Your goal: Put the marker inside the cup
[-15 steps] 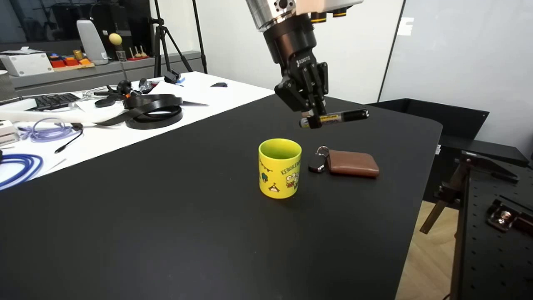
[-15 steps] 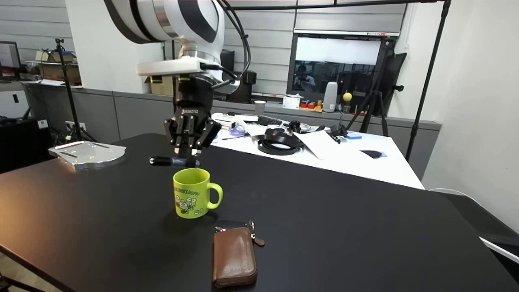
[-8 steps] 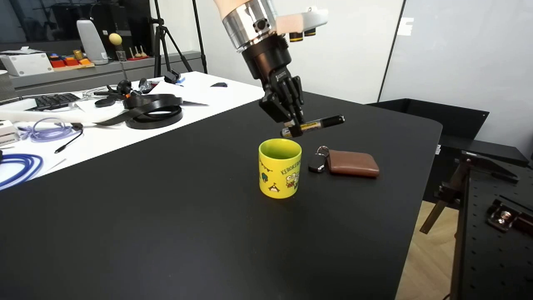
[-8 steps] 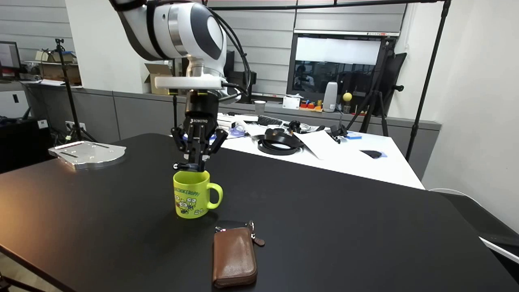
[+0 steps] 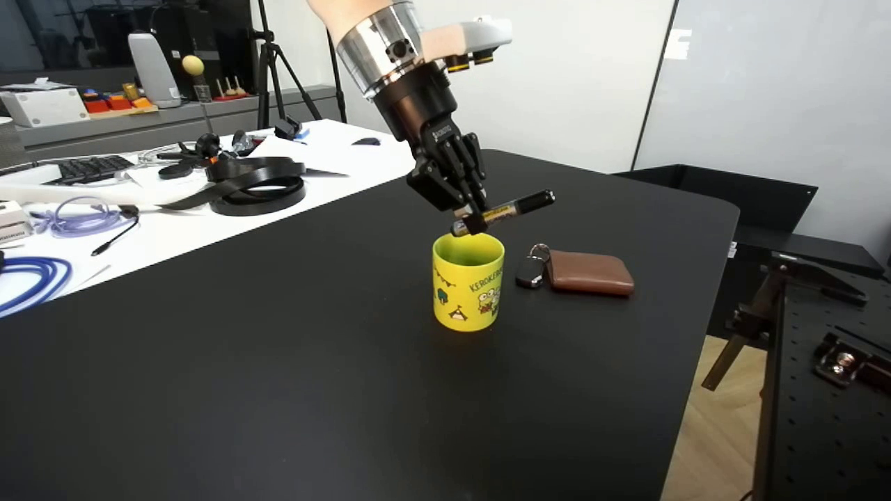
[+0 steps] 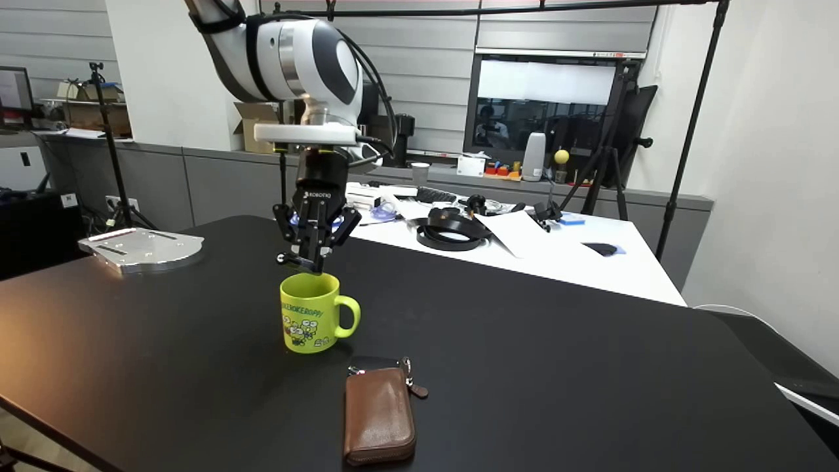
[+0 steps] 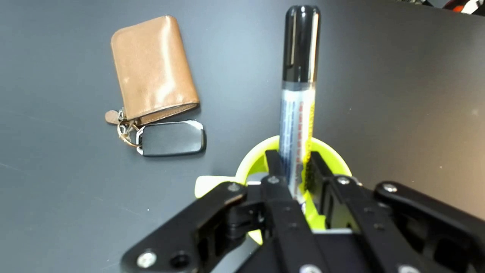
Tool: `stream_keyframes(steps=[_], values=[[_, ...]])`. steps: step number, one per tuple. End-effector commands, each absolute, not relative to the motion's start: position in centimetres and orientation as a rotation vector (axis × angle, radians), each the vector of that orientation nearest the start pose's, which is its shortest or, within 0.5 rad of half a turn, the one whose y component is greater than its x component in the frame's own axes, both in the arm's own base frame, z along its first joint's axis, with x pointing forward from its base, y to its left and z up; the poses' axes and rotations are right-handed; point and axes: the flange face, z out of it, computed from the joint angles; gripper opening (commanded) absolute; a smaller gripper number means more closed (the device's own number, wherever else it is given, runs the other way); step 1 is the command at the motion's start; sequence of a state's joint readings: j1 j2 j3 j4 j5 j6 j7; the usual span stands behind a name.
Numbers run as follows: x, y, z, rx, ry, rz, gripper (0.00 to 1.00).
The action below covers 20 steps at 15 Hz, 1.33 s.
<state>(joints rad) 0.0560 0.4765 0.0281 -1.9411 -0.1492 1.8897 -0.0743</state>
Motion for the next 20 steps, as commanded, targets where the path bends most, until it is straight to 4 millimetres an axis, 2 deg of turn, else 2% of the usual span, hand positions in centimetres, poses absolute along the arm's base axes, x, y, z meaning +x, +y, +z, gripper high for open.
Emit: stream_keyframes(steps=[1, 14, 15, 20], values=[[57.2, 3.2, 20.7, -3.107, -0.285, 0.877, 0.05], [59.0, 2.0, 17.7, -2.989, -0.111, 1.024, 0.05], [59.1, 1.9, 17.5, -2.981, -0.102, 1.03, 0.39], [59.5, 1.6, 17.2, -2.953, -0.081, 1.049, 0.72]])
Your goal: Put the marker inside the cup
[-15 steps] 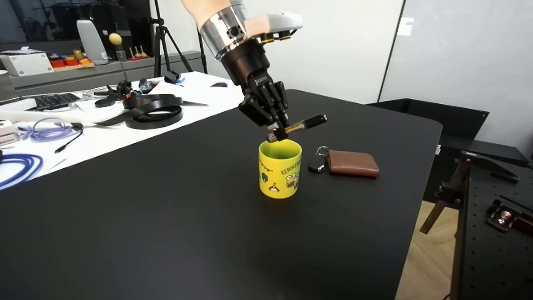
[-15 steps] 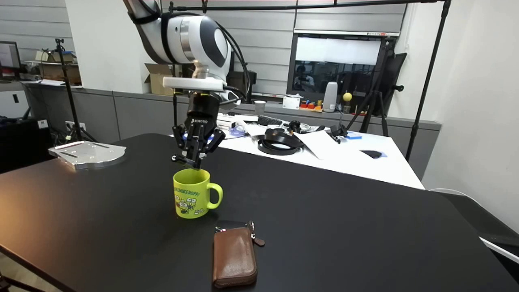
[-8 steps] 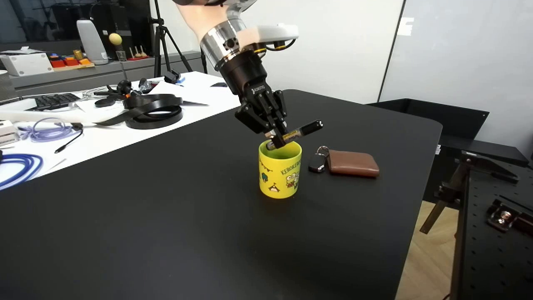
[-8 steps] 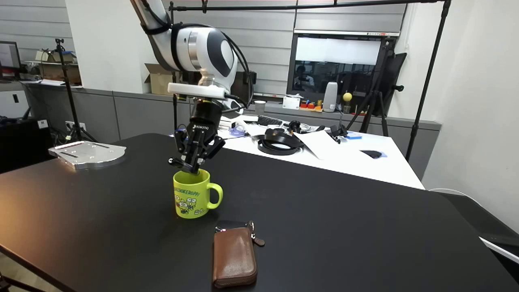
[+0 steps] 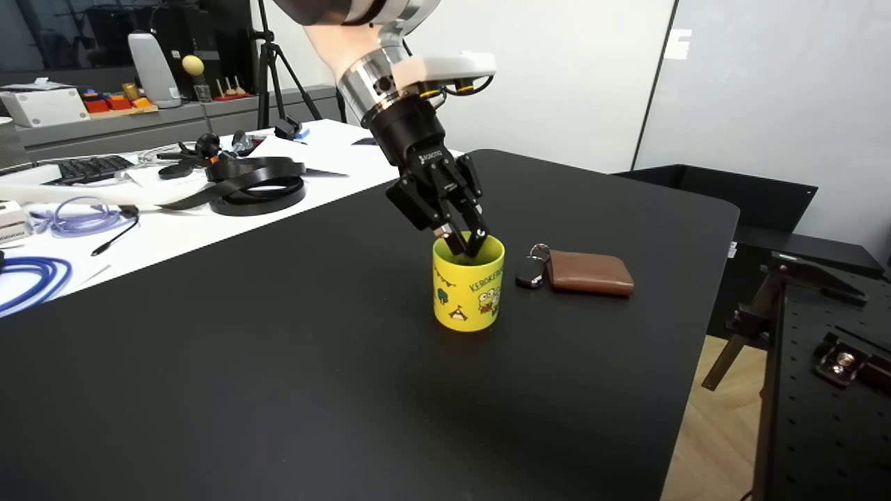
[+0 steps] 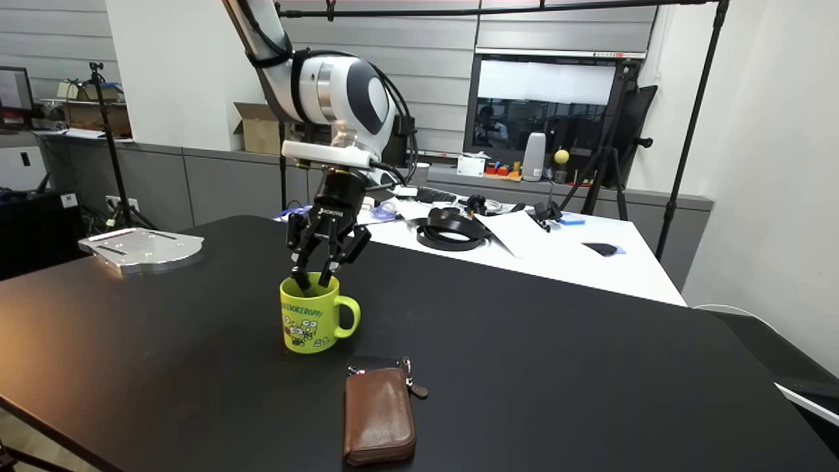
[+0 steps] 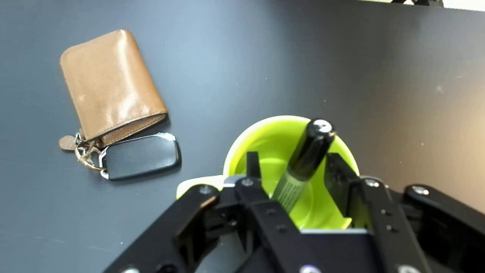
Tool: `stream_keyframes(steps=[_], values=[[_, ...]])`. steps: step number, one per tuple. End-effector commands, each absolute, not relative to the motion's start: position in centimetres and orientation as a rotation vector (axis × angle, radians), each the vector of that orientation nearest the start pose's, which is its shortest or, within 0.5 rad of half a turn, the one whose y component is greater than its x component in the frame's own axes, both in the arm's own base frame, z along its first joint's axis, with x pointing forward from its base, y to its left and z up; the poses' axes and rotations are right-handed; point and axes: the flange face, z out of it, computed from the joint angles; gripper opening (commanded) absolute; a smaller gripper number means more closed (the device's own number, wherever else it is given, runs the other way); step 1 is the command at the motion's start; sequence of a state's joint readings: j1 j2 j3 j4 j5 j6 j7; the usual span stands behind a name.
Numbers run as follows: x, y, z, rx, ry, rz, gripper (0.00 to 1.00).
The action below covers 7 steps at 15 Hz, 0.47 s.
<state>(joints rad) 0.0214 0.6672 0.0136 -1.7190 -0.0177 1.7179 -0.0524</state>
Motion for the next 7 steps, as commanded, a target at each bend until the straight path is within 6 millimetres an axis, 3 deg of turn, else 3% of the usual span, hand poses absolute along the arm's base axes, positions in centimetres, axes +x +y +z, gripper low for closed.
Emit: stream_keyframes(steps=[1, 4, 7], values=[[59.5, 1.6, 17.2, -2.95, -0.082, 1.044, 0.8], [59.6, 1.8, 17.8, -2.975, -0.057, 0.984, 0.98], [59.4, 2.6, 19.7, -3.01, -0.097, 0.878, 1.0]])
